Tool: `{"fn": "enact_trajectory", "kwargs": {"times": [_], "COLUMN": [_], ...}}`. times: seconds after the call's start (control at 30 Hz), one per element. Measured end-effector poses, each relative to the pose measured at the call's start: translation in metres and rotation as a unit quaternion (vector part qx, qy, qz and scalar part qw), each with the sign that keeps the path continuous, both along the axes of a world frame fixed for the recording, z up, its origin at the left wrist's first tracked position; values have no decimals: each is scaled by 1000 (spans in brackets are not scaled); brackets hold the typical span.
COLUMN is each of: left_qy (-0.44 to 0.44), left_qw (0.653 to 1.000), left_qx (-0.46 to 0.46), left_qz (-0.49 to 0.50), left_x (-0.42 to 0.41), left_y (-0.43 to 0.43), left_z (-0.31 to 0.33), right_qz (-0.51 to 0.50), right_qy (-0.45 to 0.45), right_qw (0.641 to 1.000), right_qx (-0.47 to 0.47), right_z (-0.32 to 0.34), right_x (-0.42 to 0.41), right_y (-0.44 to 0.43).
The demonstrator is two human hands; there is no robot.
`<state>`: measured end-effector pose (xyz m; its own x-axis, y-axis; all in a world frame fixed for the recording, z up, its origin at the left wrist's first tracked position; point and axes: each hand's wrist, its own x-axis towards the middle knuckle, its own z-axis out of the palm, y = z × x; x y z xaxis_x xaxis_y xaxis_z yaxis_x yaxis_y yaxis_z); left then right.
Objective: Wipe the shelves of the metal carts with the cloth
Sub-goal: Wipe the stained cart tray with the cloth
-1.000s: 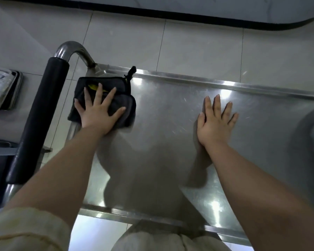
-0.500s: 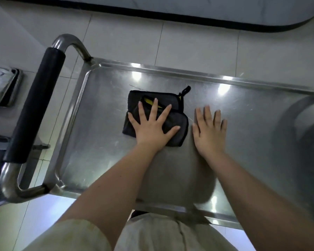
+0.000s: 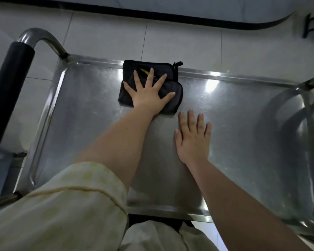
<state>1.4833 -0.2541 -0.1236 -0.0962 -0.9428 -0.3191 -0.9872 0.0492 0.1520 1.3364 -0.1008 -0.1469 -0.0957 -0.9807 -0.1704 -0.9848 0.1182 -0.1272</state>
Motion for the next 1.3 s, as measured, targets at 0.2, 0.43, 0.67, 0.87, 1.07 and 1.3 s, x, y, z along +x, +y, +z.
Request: {"fn": "enact_trajectory", "kwargs": {"times": [0.2,0.43,0.67,0.87,1.07,1.3], "left_qy": [23,-25,-39,-35,-24,-59], "left_qw": [999,999,999,999,999,995], "left_qx": [-25,-17,-10,-28,-44,-29], "left_qz": [-19,-45,-12,-13,-5,71], "left_x": [31,75,71,74,132,259], "left_y": [96,276,285,287,285,263], "left_z": [7,5,8,4,3,12], "right_qz": [6,11,39,46,44,28], "right_qy": [-9,-3,-8,-6,-4,5], "right_qw": [1000,1000,998,999,999,999], "right_qx": [2,21,40,26,15,13], "right_z": [0,0,11,11,11,13], "right_x": [-2,-2,-1,24,24,29], "right_y": [1,0,8,97,93,91]}}
